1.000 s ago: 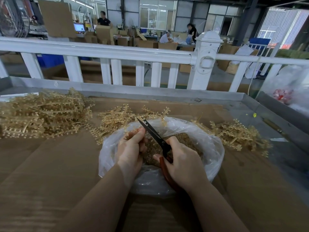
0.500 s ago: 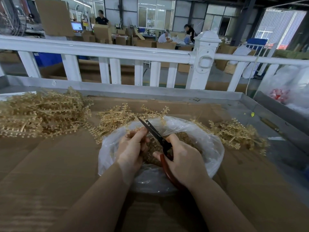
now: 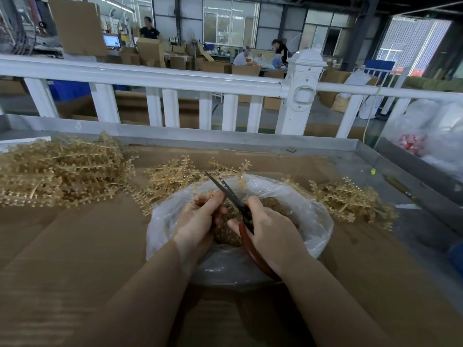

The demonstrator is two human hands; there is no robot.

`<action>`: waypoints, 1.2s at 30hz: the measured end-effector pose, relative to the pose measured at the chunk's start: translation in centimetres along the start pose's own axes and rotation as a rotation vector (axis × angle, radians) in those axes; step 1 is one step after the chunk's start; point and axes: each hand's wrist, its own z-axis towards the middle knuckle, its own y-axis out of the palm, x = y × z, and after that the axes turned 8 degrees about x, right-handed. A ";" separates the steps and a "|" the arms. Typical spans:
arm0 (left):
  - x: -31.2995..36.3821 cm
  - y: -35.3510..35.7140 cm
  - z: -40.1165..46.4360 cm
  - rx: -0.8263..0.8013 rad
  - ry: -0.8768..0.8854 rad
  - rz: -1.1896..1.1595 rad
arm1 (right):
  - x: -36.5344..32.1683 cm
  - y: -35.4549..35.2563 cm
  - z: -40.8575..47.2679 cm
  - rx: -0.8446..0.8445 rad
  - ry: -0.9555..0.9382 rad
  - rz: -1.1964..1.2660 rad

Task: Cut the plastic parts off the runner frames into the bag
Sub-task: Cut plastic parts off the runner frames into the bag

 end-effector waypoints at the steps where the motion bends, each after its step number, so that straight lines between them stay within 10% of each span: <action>1: 0.0 0.0 0.1 -0.004 -0.003 -0.004 | 0.0 0.0 0.1 -0.003 -0.005 0.003; 36: -0.6 -0.2 0.5 -0.067 -0.065 -0.081 | -0.4 -0.1 0.7 0.009 0.034 0.055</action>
